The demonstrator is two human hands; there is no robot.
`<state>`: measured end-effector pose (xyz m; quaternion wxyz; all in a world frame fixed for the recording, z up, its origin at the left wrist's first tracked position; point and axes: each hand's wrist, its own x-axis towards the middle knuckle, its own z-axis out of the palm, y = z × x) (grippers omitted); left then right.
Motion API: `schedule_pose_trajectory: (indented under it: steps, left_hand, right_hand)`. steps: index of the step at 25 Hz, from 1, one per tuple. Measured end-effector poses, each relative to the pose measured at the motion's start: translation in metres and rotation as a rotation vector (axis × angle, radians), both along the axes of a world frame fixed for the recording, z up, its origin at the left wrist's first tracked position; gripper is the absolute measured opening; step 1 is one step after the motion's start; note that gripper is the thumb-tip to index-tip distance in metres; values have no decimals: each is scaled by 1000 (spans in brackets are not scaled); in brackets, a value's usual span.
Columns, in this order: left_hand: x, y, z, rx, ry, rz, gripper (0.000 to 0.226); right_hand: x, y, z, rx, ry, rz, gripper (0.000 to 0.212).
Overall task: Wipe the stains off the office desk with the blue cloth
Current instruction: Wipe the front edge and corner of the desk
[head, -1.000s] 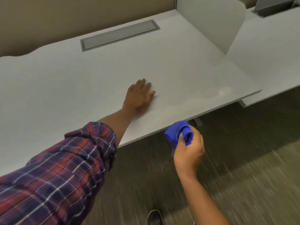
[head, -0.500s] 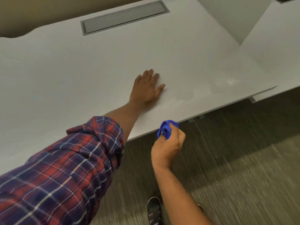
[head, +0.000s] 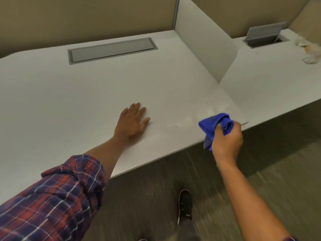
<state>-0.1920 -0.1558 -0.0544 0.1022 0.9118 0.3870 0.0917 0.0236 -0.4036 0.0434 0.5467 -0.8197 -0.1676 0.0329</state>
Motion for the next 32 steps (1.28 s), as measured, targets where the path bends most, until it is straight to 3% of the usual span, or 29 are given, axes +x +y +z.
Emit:
schedule_pose_trajectory:
  steps: [3,6,8,12,17,20,22,27,30,32]
  left_hand:
    - [1,0,-1,34,-1,6,68]
    - [0,-4,-1,64,-25,17,65]
    - [1,-5,1,68,-19,15,63]
    - [2,-8,6,52,13,34,64]
    - [1,-12,13,86,92,166,66]
    - [1,-13,10,77,96,230,65]
    - [0,-12,7,59,103,223,64]
    - [1,-9,7,36,113,244,64]
    - [0,-9,6,29,109,253,64]
    - [1,-8,5,24,94,251,65]
  right_hand:
    - [97,21,2,-185,-189,52,36]
    - [162,33,-27,-469,-187,167,46]
    - [176,39,-47,-550,-166,220,54]
    - [129,75,-68,-498,-204,329,62]
    - [-11,99,-74,-407,-387,960,72]
    - [7,107,-79,-289,-588,1234,71]
    - [64,122,-75,-262,-564,1118,71]
    - [233,154,-65,-507,-326,466,62]
    - [216,165,-67,-523,-262,272,64]
    - [166,176,-70,-446,-254,388,66]
